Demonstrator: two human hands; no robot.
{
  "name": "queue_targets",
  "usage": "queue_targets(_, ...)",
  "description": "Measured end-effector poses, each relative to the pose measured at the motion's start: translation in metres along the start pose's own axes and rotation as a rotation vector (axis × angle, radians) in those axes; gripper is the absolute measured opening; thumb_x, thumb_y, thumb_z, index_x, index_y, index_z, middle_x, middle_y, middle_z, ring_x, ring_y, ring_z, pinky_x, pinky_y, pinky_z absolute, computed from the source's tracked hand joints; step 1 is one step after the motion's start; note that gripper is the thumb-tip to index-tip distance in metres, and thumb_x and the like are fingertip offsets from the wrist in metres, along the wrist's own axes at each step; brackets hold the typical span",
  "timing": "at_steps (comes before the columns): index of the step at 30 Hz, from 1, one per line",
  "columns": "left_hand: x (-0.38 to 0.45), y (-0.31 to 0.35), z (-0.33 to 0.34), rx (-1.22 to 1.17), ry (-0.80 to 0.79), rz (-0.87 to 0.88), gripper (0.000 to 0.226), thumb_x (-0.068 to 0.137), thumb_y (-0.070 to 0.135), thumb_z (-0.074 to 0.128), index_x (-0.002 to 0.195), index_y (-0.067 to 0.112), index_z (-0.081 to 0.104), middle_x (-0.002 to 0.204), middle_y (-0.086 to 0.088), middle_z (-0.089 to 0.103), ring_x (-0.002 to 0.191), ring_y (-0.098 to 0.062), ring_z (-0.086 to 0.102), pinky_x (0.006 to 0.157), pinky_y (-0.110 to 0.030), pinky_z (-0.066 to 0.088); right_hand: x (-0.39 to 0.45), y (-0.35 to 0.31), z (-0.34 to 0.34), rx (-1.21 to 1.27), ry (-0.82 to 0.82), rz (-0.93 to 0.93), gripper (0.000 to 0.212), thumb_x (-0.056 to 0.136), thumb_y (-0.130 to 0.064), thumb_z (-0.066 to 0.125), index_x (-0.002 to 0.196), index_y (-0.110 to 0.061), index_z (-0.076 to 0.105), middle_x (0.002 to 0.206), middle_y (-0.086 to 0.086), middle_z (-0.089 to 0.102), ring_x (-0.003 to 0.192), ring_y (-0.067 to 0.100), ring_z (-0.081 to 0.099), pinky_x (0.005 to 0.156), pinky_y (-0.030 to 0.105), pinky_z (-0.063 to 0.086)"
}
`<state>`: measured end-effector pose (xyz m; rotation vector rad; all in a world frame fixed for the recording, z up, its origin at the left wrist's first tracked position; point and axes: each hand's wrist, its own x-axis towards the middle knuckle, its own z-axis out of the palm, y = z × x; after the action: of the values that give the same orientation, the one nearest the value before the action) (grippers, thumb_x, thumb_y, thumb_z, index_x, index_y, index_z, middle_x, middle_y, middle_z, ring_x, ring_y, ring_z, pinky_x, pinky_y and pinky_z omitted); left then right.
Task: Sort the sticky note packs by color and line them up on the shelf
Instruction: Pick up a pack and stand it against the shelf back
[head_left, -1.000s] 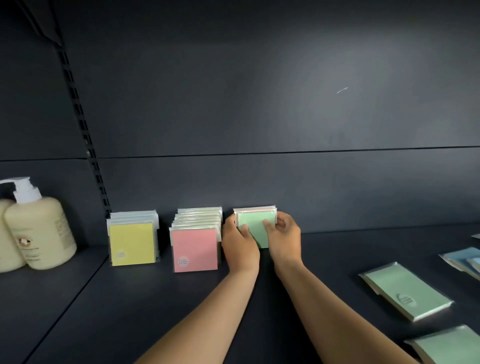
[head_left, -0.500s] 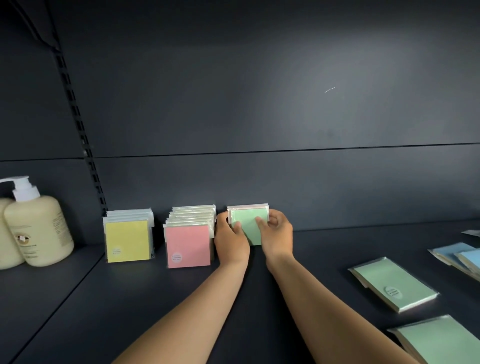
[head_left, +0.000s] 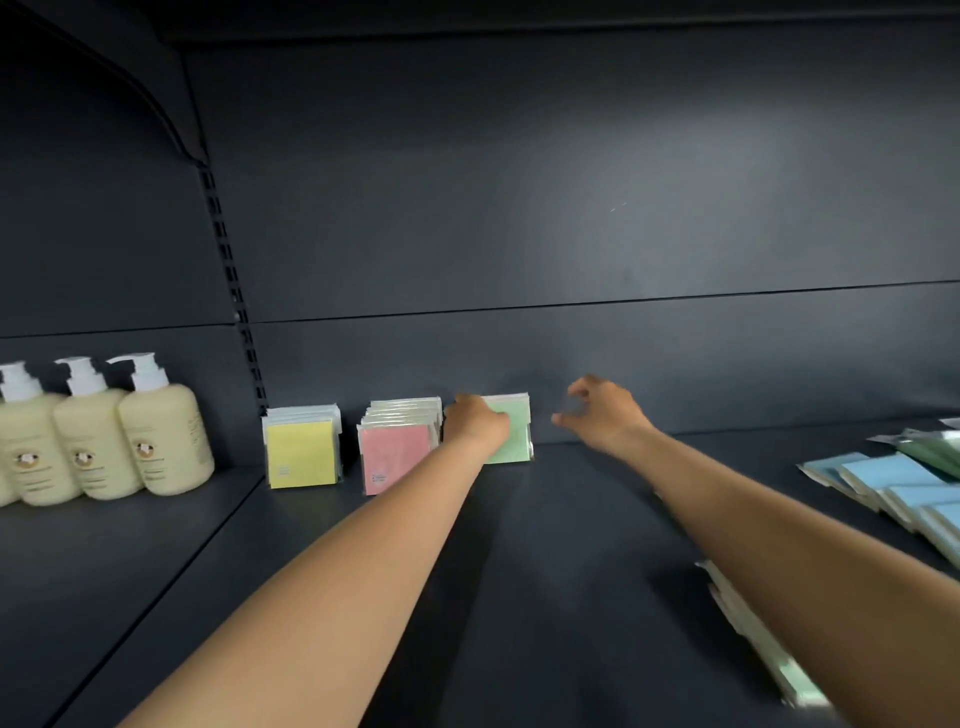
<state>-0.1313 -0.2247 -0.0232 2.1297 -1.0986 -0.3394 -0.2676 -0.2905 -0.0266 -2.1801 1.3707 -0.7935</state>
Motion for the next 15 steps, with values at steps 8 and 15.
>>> queue_targets(8, -0.086, 0.025, -0.038, 0.684, -0.25, 0.345, 0.053, 0.093, 0.034, 0.053, 0.138, 0.009, 0.041, 0.141, -0.01, 0.044, 0.127, -0.028, 0.044, 0.101, -0.033, 0.039, -0.088, -0.004, -0.089, -0.694, -0.348, -0.171, 0.062, 0.092, -0.045, 0.053, 0.141, -0.012, 0.034, 0.144, 0.009, 0.039, 0.13, 0.028, 0.041, 0.103, 0.035, 0.036)
queue_targets(15, -0.165, 0.047, -0.041, 0.754, -0.333, 0.411, 0.059, 0.092, 0.038, 0.054, 0.142, 0.012, 0.036, 0.141, -0.007, 0.044, 0.124, -0.027, 0.046, 0.097, -0.033, 0.041, -0.158, 0.013, -0.126, -0.757, -0.322, -0.187, 0.06, 0.091, -0.046, 0.054, 0.14, -0.015, 0.039, 0.142, 0.004, 0.044, 0.129, 0.026, 0.043, 0.1, 0.033, 0.037)
